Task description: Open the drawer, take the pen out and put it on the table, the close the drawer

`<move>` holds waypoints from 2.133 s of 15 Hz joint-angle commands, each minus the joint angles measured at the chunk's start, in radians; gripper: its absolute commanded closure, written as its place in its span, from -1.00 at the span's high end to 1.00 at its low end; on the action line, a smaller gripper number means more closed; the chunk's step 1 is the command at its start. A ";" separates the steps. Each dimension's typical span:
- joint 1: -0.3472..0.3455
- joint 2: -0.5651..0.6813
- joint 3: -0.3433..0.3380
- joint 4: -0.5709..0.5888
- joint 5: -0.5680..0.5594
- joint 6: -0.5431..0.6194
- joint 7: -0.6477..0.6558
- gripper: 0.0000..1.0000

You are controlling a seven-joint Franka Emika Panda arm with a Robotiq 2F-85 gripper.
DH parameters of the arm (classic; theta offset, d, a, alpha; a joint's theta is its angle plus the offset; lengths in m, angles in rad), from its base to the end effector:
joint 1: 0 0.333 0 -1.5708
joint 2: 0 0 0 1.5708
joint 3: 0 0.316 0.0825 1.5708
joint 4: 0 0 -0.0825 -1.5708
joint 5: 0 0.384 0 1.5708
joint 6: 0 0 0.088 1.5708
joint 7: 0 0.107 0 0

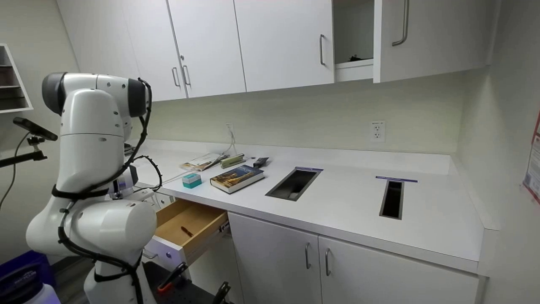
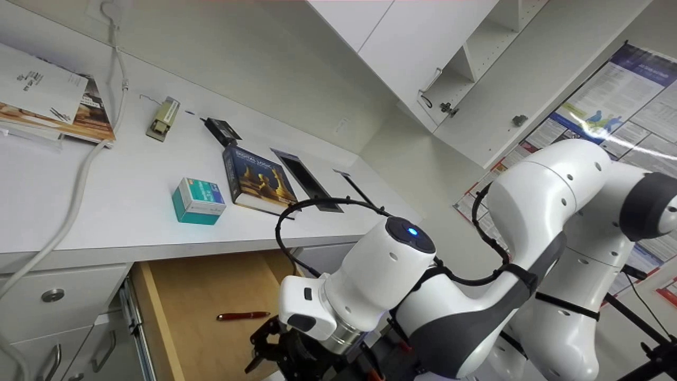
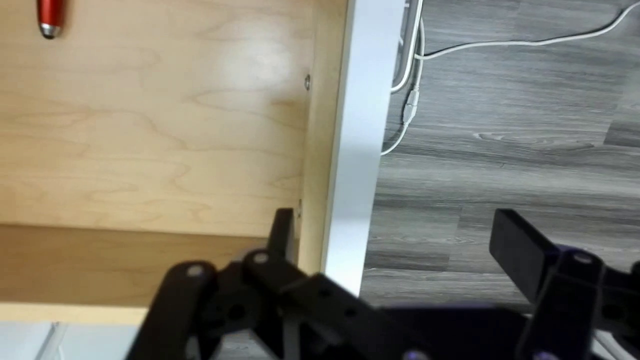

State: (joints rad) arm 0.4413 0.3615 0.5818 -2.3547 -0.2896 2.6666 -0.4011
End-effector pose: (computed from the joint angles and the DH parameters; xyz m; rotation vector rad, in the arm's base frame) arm 0.2513 0.4476 0.2043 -2.0868 -2.2572 -0.0180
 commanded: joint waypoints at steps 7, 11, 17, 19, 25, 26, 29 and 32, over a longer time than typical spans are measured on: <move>-0.108 -0.287 -0.027 -0.160 0.189 -0.024 -0.032 1.00; -0.133 -0.308 -0.149 -0.184 0.102 -0.034 -0.071 1.00; -0.142 -0.259 -0.189 -0.167 0.121 -0.014 -0.125 1.00; -0.140 -0.258 -0.187 -0.167 0.121 -0.014 -0.125 1.00; -0.151 -0.108 -0.213 -0.096 0.077 0.090 -0.130 1.00; -0.146 -0.084 -0.223 -0.087 0.051 0.113 -0.111 1.00; -0.135 -0.001 -0.260 -0.047 -0.024 0.171 -0.083 1.00; -0.129 0.073 -0.283 0.004 -0.060 0.190 -0.060 1.00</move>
State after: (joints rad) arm 0.2976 0.3605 0.3234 -2.4111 -0.3085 2.8289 -0.5005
